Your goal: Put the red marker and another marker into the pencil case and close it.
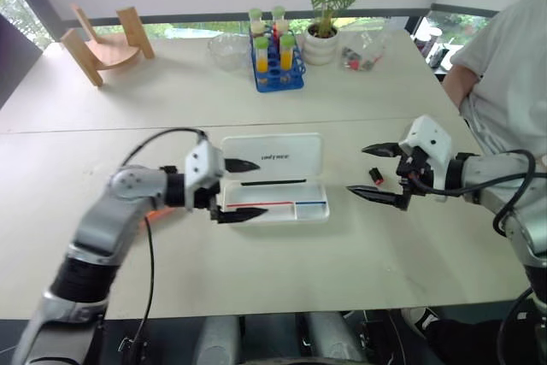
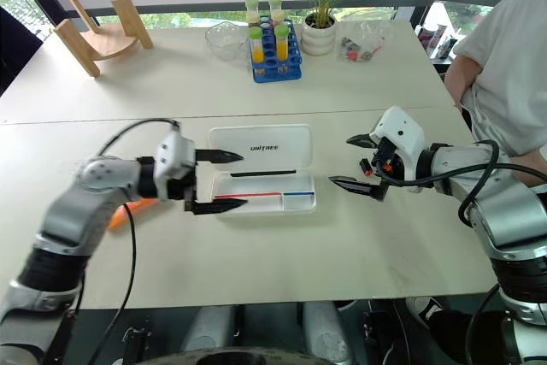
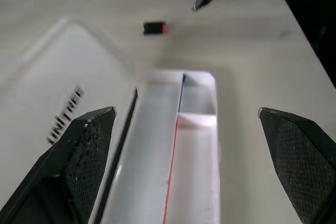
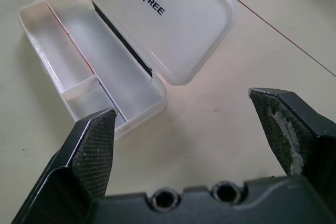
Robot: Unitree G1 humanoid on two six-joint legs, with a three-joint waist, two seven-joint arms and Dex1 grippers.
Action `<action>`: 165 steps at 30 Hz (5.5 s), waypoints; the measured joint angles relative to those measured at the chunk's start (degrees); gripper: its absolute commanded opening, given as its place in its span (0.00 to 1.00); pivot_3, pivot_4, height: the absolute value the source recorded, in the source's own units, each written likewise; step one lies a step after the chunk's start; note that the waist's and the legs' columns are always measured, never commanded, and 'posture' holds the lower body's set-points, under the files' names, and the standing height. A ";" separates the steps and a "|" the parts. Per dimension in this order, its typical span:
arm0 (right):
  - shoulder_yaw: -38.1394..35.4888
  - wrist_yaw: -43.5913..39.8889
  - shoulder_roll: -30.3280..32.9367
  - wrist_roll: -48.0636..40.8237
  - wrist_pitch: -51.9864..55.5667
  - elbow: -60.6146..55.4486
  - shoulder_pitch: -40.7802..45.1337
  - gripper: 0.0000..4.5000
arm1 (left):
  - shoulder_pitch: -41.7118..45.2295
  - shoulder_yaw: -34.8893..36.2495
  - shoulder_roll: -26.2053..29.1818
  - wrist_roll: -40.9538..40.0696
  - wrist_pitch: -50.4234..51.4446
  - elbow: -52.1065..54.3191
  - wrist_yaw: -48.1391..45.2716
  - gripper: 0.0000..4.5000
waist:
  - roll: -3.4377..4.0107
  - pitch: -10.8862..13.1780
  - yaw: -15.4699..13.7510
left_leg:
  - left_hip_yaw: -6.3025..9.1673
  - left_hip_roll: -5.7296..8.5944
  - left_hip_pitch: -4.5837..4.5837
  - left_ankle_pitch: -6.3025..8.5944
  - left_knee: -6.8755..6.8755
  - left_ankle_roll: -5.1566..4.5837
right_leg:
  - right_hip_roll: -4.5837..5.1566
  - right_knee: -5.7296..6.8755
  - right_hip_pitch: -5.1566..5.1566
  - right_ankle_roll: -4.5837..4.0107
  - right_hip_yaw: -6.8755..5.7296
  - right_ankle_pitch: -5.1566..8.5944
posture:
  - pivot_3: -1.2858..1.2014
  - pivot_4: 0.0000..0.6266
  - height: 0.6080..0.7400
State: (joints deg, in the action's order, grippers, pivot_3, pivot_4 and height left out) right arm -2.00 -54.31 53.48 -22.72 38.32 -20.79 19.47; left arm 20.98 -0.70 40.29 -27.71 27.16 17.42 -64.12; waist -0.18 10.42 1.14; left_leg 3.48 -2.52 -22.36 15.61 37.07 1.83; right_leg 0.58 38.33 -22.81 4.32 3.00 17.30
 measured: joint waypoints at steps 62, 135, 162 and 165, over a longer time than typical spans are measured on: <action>-3.05 3.51 0.92 -5.92 2.35 -1.67 -0.46 1.00 | 24.68 -10.10 0.09 6.97 2.06 -24.93 -25.28 0.05 | 0.02 0.06 1.00 | -0.05 0.09 -0.12 -0.05 0.12 0.05 | -0.02 0.67 -0.39 -0.08 0.10 0.06 | 0.52 0.24 1.00; 1.12 1.89 -1.90 -3.50 0.08 -1.27 0.96 1.00 | -16.97 12.12 14.89 11.62 -10.91 -21.17 -4.52 0.98 | -0.10 0.24 -0.25 | -0.14 0.04 -0.08 -0.06 0.02 0.07 | 0.06 0.65 -0.46 -0.15 0.12 0.12 | 0.52 0.24 1.00; -0.58 3.05 -0.68 -3.00 0.61 -1.08 0.67 1.00 | 5.38 -5.29 5.17 7.27 -4.39 -13.59 -9.49 0.18 | 0.20 0.00 -0.61 | -0.07 0.11 -0.08 -0.08 0.06 0.10 | 0.02 0.66 -0.36 -0.09 0.10 0.08 | 0.52 0.24 1.00; -1.02 4.00 -0.79 -2.99 0.76 -1.65 -0.56 1.00 | 10.37 -10.38 0.44 7.46 -1.18 -12.72 -9.22 0.18 | 0.17 0.02 0.03 | -0.06 0.09 -0.09 -0.07 0.03 0.08 | -0.03 0.66 -0.41 -0.11 0.12 0.09 | 0.52 0.24 1.00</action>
State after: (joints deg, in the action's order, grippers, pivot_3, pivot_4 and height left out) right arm -3.02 -50.31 52.69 -25.71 39.09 -22.44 18.91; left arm 31.34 -11.08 40.73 -20.25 25.98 4.70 -73.34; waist 0.00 10.44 1.17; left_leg 3.42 -2.43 -22.45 15.54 37.09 1.91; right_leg 0.55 38.99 -23.22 4.21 3.12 17.39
